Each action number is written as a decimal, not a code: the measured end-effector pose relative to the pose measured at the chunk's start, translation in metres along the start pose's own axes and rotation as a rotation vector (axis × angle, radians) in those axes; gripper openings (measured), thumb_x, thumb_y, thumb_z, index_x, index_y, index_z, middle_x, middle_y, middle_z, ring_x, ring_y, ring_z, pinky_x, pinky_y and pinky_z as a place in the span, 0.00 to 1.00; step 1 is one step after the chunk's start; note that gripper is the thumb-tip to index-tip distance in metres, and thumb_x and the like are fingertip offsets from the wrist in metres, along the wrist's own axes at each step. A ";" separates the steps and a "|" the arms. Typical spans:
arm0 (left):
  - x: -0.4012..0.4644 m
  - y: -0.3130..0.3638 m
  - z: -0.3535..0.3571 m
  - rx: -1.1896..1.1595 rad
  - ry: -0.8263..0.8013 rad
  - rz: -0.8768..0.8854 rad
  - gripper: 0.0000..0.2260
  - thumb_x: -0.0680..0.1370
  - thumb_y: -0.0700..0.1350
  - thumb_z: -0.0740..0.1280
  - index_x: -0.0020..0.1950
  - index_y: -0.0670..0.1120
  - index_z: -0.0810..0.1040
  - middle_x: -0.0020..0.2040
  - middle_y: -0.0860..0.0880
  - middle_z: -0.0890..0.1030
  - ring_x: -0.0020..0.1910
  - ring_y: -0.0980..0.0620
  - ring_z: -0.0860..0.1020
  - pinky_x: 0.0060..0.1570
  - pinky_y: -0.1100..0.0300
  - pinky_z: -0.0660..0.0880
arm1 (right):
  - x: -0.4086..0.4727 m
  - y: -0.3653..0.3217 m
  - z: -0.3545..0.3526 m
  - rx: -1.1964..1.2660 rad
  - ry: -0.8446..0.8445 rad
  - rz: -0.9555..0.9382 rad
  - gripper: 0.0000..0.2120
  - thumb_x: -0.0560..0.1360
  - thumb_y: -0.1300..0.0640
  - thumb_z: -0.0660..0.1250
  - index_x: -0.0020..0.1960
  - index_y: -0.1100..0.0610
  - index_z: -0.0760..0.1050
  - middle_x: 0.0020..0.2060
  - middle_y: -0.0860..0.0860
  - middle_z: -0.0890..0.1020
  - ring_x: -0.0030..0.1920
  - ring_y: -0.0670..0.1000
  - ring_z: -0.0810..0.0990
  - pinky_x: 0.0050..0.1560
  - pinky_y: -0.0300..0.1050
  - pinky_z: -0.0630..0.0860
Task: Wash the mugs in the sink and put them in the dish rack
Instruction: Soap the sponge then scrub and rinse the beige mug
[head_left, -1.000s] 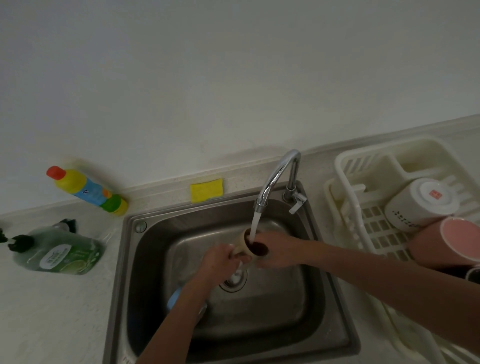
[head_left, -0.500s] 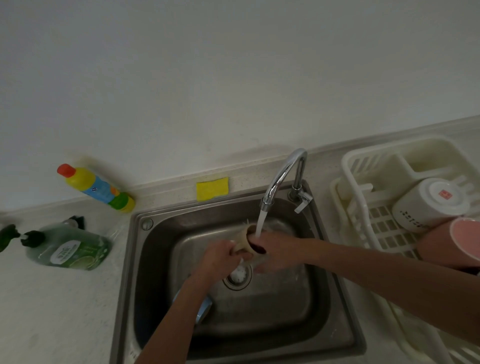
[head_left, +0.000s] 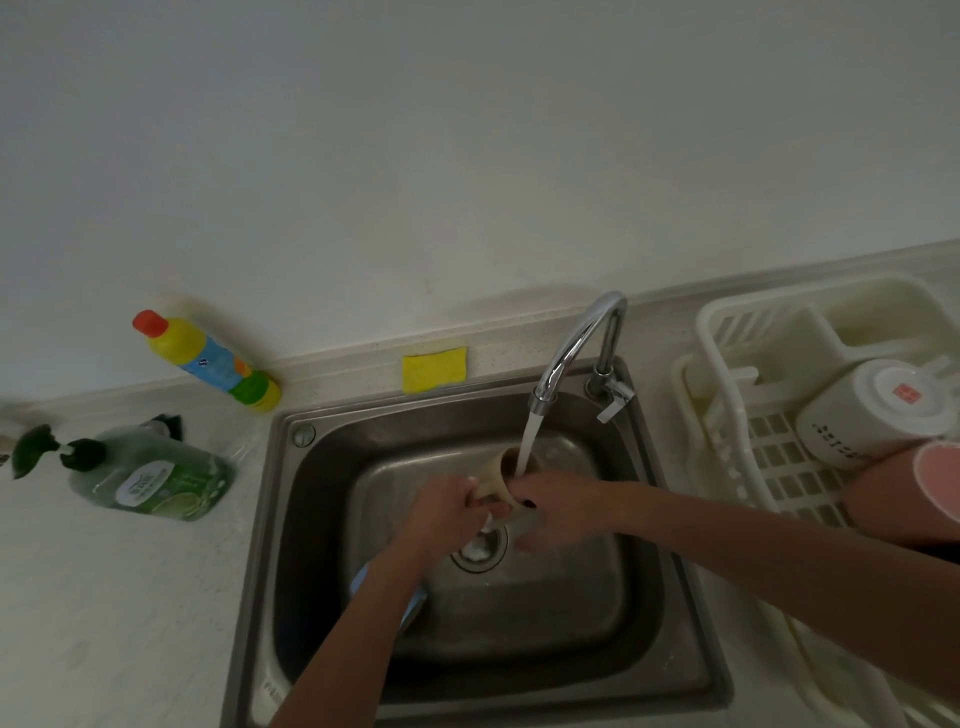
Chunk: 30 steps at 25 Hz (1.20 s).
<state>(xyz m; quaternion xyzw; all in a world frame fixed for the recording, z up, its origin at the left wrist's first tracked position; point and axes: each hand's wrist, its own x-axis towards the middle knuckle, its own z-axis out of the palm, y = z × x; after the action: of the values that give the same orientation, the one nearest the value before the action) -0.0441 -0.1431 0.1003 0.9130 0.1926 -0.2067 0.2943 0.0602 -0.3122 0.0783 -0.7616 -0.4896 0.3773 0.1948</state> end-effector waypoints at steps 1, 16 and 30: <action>0.001 0.000 0.002 -0.003 0.000 0.001 0.10 0.77 0.52 0.70 0.41 0.47 0.79 0.36 0.49 0.81 0.34 0.56 0.77 0.45 0.56 0.79 | -0.001 0.001 -0.002 0.004 0.050 0.007 0.24 0.73 0.48 0.73 0.66 0.48 0.72 0.62 0.45 0.77 0.58 0.43 0.74 0.60 0.37 0.69; 0.001 0.005 0.001 -0.013 0.016 -0.012 0.10 0.77 0.52 0.70 0.38 0.49 0.78 0.34 0.51 0.79 0.34 0.54 0.77 0.45 0.56 0.79 | -0.003 0.003 -0.012 0.084 0.090 0.013 0.21 0.73 0.45 0.72 0.64 0.47 0.73 0.57 0.44 0.80 0.55 0.45 0.78 0.56 0.39 0.74; -0.005 0.001 0.004 0.004 0.038 -0.017 0.12 0.76 0.55 0.70 0.44 0.46 0.82 0.38 0.49 0.82 0.38 0.52 0.81 0.47 0.53 0.81 | -0.012 -0.001 -0.009 0.052 0.065 -0.035 0.23 0.73 0.46 0.73 0.65 0.48 0.71 0.57 0.42 0.77 0.54 0.43 0.77 0.54 0.37 0.71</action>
<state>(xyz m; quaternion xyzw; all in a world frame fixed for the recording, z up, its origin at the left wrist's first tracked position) -0.0489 -0.1473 0.1002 0.9156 0.2056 -0.1921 0.2871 0.0643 -0.3216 0.0893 -0.7593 -0.4863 0.3616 0.2371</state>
